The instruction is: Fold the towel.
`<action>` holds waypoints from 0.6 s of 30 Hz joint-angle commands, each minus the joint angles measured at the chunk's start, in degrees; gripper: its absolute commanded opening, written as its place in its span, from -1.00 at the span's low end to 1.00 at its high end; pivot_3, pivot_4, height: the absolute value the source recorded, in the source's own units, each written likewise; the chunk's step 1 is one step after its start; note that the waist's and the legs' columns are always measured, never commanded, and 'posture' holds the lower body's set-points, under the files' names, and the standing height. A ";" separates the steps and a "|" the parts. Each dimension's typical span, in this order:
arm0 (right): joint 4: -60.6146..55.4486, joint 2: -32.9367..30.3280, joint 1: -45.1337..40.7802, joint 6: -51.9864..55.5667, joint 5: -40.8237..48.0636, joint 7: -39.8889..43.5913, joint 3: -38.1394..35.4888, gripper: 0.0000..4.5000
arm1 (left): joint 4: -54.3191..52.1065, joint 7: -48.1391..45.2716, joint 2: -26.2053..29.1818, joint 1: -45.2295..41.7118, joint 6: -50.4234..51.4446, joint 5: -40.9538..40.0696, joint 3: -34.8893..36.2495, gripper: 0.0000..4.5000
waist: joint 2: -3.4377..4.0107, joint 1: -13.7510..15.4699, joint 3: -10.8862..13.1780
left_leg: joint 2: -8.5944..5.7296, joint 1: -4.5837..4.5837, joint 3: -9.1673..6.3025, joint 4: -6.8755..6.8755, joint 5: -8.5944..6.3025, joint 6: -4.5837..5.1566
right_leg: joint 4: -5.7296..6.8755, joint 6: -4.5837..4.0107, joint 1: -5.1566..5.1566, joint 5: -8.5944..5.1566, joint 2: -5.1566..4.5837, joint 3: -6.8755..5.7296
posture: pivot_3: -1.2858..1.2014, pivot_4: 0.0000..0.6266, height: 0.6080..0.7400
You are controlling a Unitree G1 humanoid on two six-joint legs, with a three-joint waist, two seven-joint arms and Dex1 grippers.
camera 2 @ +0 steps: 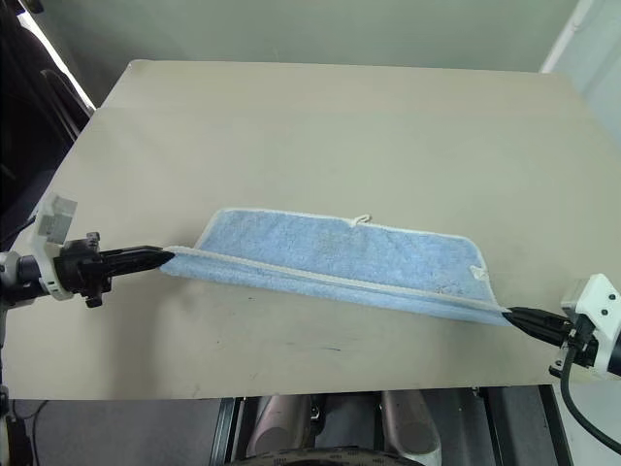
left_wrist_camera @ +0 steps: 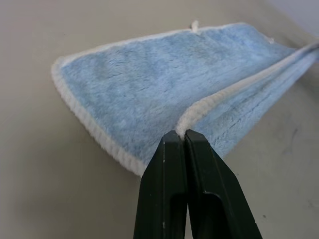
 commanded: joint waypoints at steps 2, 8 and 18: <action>0.22 0.90 -3.77 0.34 2.28 -1.74 -1.58 -1.00 | -0.11 5.59 -1.97 0.00 -6.66 1.06 2.73 -0.99 | 0.04 0.01 -0.02 | 0.00 0.01 -0.02 -0.01 -0.03 -0.04 | 0.01 -0.01 -0.03 -0.01 0.02 0.01 | 0.03 -0.52 0.36; 2.59 0.87 -9.75 0.18 1.36 -2.74 2.51 -1.00 | 8.10 9.61 -5.93 -5.62 -16.45 3.04 1.57 -0.99 | 0.03 0.15 -0.09 | 0.02 0.02 -0.12 -0.02 0.06 0.11 | 0.05 -0.26 -0.03 0.13 0.06 0.00 | 0.03 -0.52 0.36; 13.04 2.96 -23.04 -4.08 -3.29 -5.95 12.52 -1.00 | 19.75 16.76 -13.33 -14.22 -32.33 8.68 -1.50 -0.99 | 0.03 0.22 -0.08 | 0.01 0.01 -0.05 -0.01 0.17 0.32 | 0.02 -0.53 -0.02 0.37 0.06 0.00 | 0.03 -0.52 0.36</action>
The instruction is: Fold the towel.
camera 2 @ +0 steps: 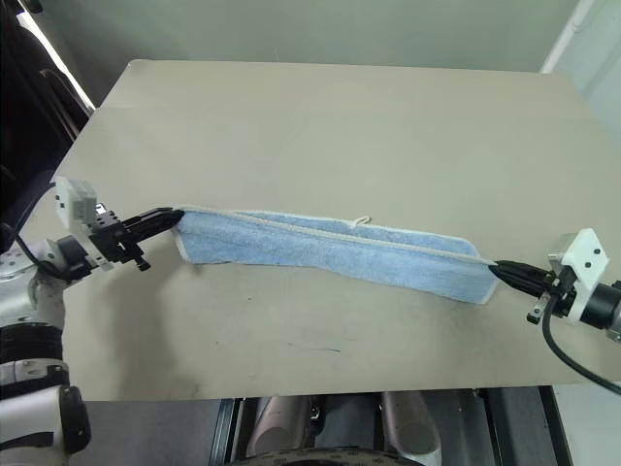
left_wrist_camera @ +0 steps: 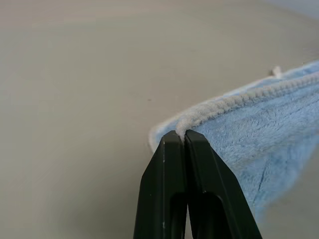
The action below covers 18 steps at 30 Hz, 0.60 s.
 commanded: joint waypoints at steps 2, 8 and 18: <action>4.86 1.75 -5.10 -4.62 -3.60 -3.31 2.54 -1.00 | 2.34 2.63 -2.09 -2.64 -5.09 1.55 -0.54 -0.99 | 0.00 0.01 0.00 | 0.00 0.01 0.00 -0.01 0.01 0.01 | -0.01 0.02 0.02 0.01 0.00 0.00 | 0.03 -0.52 0.36; 13.38 5.45 -13.34 -10.71 -9.33 -9.44 6.05 -1.00 | 7.35 3.80 -4.42 -5.20 -8.70 3.00 -1.68 -0.99 | 0.01 0.00 0.01 | 0.02 0.06 0.03 -0.01 0.03 0.06 | -0.01 0.07 0.04 0.07 0.00 0.00 | 0.03 -0.52 0.36; 18.03 7.02 -17.05 -14.14 -11.57 -9.83 9.51 -1.00 | 13.29 3.44 -5.06 -7.96 -11.78 4.90 -3.21 -0.99 | 0.01 0.06 0.01 | 0.04 0.10 0.11 -0.01 0.07 0.13 | -0.04 0.11 0.11 0.12 -0.01 0.00 | 0.03 -0.52 0.36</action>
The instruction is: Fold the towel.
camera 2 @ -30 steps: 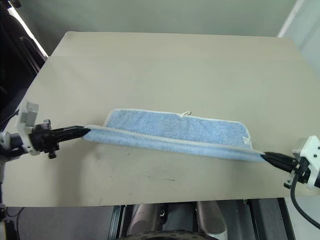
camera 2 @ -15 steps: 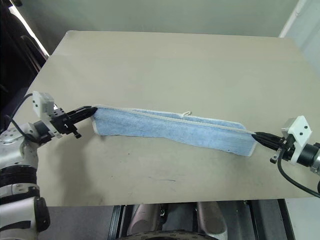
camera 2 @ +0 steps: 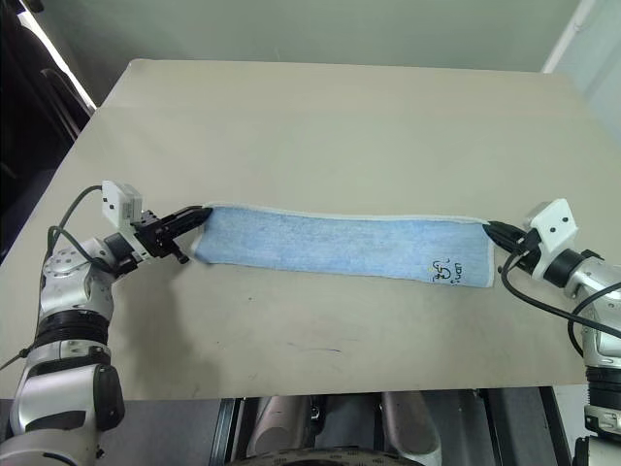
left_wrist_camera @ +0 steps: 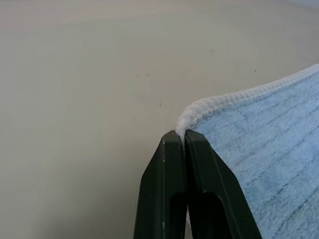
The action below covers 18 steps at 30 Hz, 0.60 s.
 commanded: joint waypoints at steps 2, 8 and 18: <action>0.50 -0.07 -1.21 -1.94 -0.42 -0.28 0.29 -1.00 | 1.50 0.03 0.45 -2.04 -2.55 0.57 0.13 -0.99 | 0.00 0.00 0.00 | 0.00 0.01 0.00 0.00 0.00 0.01 | 0.00 0.00 0.00 0.00 0.00 0.00 | 0.03 -0.52 0.36; 0.10 -0.49 -0.78 1.32 0.76 0.72 1.18 -1.00 | 1.58 -1.12 -0.27 -2.46 -0.65 -0.41 0.05 -0.79 | 0.00 -0.01 0.00 | 0.00 0.01 0.02 0.00 0.00 0.01 | 0.01 0.00 0.00 0.00 0.00 0.00 | 0.03 -0.52 0.36; -1.28 -0.52 -0.90 2.56 2.15 0.99 -0.19 0.17 | 1.75 0.01 0.57 -3.14 1.21 -0.35 0.85 0.65 | 0.00 -0.02 0.00 | 0.01 0.01 0.02 0.00 0.01 0.00 | 0.00 0.00 0.00 0.00 0.00 0.00 | 0.03 -0.52 0.36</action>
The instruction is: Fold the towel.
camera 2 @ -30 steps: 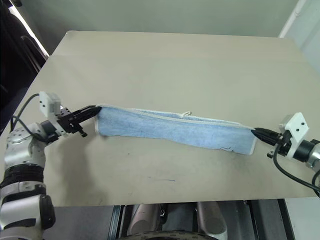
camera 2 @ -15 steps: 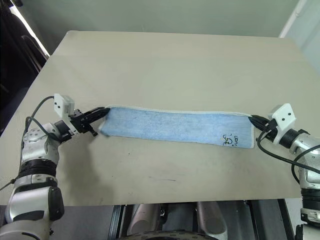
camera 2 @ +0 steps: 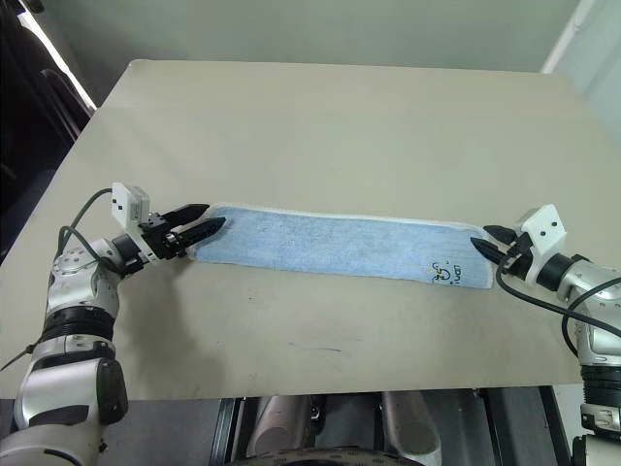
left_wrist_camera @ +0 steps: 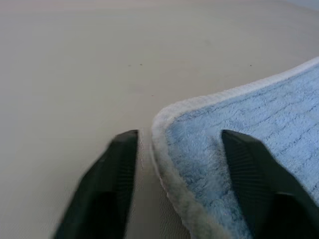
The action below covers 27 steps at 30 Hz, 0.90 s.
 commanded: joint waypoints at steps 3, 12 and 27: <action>-2.07 -0.69 -0.92 -0.27 2.07 -0.50 -2.98 0.64 | 1.31 3.72 1.17 -3.07 -2.64 -0.12 2.08 1.00 | 0.00 0.02 0.00 | 0.00 0.00 -0.01 0.00 0.00 0.00 | 0.00 0.00 0.00 0.00 0.00 0.00 | 0.03 -0.52 0.36; -9.22 3.42 -2.13 12.36 12.54 -9.64 -10.72 0.98 | 2.76 9.96 -2.17 -8.28 -13.78 -2.41 5.44 1.00 | 0.00 0.27 0.00 | 0.00 0.00 0.03 0.00 0.01 0.01 | 0.00 0.04 0.00 -0.02 0.00 0.00 | 0.03 -0.52 0.36; -27.76 9.81 9.73 51.16 62.36 -38.16 -21.62 0.98 | -21.91 -7.41 -9.23 -1.92 3.39 -7.84 -6.31 1.00 | -0.08 0.36 0.05 | -0.05 -0.02 0.09 -0.01 -0.01 0.09 | -0.07 0.80 0.10 -0.49 0.00 0.04 | 0.03 -0.52 0.36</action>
